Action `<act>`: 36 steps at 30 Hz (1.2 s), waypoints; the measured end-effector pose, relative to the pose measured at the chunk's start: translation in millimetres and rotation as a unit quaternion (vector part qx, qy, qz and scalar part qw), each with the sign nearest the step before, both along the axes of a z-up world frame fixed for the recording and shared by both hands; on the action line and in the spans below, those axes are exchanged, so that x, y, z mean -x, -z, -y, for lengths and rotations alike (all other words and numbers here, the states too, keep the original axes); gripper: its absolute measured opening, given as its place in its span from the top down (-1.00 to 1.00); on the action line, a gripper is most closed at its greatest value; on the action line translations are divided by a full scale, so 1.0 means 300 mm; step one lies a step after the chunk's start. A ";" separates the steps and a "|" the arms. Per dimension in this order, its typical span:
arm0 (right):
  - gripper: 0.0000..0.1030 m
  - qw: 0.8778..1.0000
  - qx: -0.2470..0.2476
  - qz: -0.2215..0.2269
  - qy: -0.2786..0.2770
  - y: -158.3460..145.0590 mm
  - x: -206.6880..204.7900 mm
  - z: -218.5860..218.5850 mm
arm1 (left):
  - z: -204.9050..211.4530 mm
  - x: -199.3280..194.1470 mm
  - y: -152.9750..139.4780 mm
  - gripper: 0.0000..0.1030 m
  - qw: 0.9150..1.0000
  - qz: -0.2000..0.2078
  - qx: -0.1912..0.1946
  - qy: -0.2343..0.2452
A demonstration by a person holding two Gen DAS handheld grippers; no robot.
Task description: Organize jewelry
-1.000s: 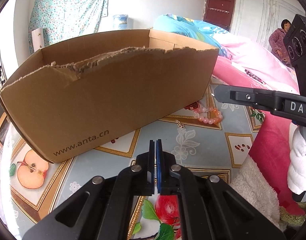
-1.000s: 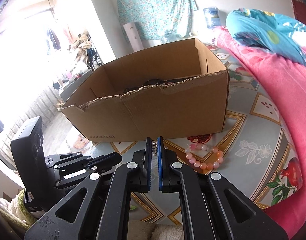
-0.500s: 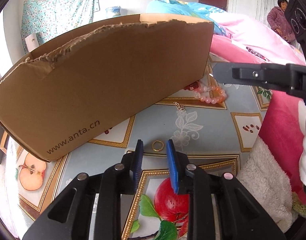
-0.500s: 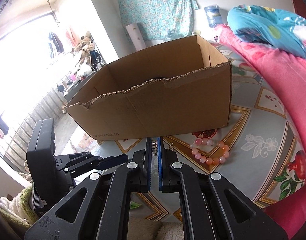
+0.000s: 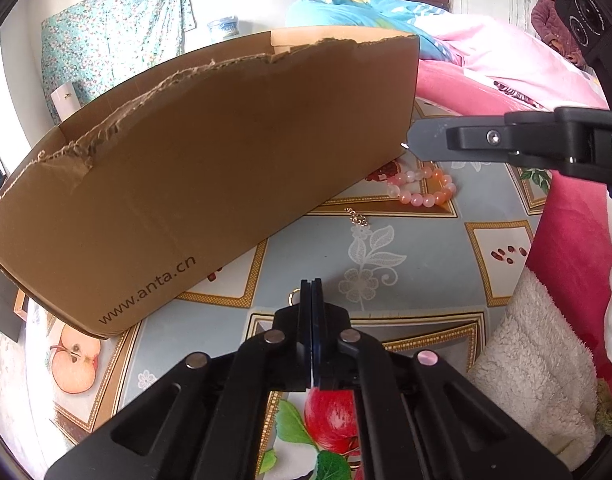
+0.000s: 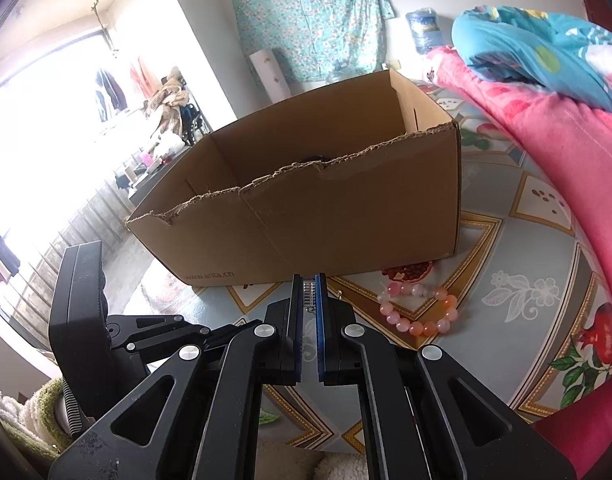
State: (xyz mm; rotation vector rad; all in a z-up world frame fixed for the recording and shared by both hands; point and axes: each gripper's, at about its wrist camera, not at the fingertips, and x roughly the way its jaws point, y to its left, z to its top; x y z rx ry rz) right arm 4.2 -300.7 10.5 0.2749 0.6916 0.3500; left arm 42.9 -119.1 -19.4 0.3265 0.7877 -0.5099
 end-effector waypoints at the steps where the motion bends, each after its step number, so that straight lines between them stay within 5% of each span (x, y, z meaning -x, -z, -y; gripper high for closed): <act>1: 0.93 1.000 -0.001 0.000 0.000 -0.001 0.000 0.002 | 0.001 0.001 0.000 1.00 1.000 0.000 0.001 0.001; 16: 0.93 1.000 -0.002 0.007 0.003 -0.013 0.014 0.003 | -0.050 0.022 -0.028 1.00 1.000 0.002 0.023 -0.003; 22: 0.93 1.000 -0.003 0.009 0.000 -0.012 0.013 -0.004 | -0.070 -0.019 -0.001 1.00 0.999 -0.006 -0.008 -0.030; 36: 0.93 1.000 -0.012 0.002 -0.001 -0.006 0.006 0.006 | 0.007 0.014 0.011 0.99 1.000 -0.014 0.012 -0.006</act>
